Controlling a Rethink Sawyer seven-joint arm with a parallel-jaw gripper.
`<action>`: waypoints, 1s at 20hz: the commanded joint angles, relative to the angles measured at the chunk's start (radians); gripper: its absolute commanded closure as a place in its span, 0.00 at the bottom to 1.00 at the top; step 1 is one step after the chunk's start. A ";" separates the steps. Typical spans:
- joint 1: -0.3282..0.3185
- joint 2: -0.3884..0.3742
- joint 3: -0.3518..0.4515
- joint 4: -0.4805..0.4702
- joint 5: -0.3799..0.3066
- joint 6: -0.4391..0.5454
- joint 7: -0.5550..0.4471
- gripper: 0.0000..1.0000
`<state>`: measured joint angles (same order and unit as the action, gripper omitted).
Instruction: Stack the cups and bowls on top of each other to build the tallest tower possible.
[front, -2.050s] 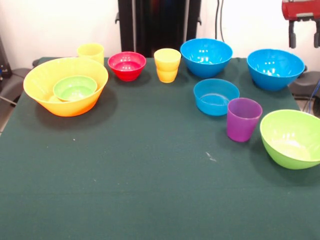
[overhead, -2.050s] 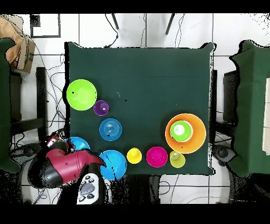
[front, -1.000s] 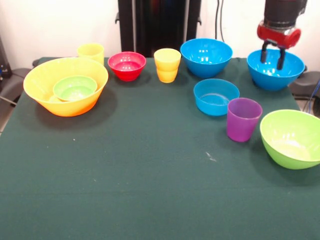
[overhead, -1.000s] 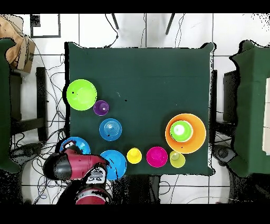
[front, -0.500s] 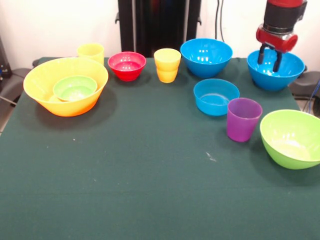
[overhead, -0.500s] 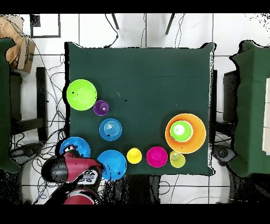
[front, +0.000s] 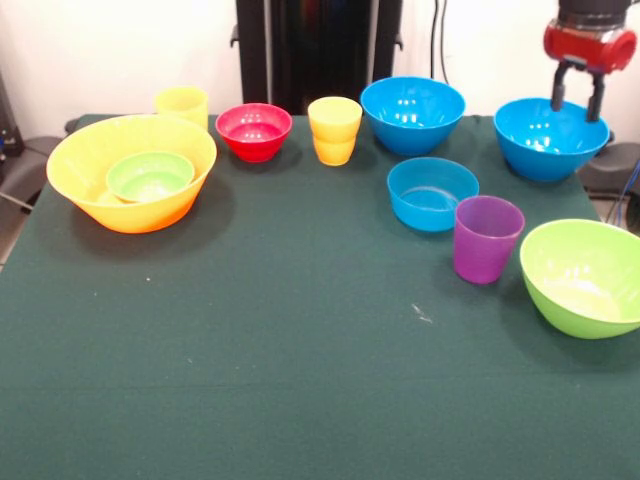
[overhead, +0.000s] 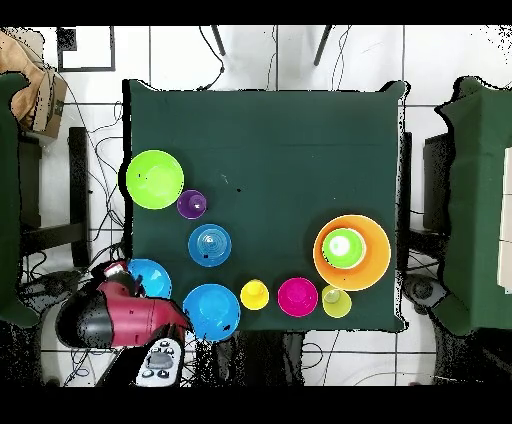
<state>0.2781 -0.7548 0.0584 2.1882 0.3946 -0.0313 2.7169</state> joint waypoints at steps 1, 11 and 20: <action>-0.044 -0.083 0.088 0.053 0.074 0.112 0.208 0.00; -0.040 -0.006 0.084 -0.005 0.112 0.077 0.171 0.00; -0.004 0.074 0.034 -0.063 0.141 0.056 0.152 0.00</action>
<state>0.2635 -0.7801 0.0635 2.1827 0.4776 -0.0311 2.7169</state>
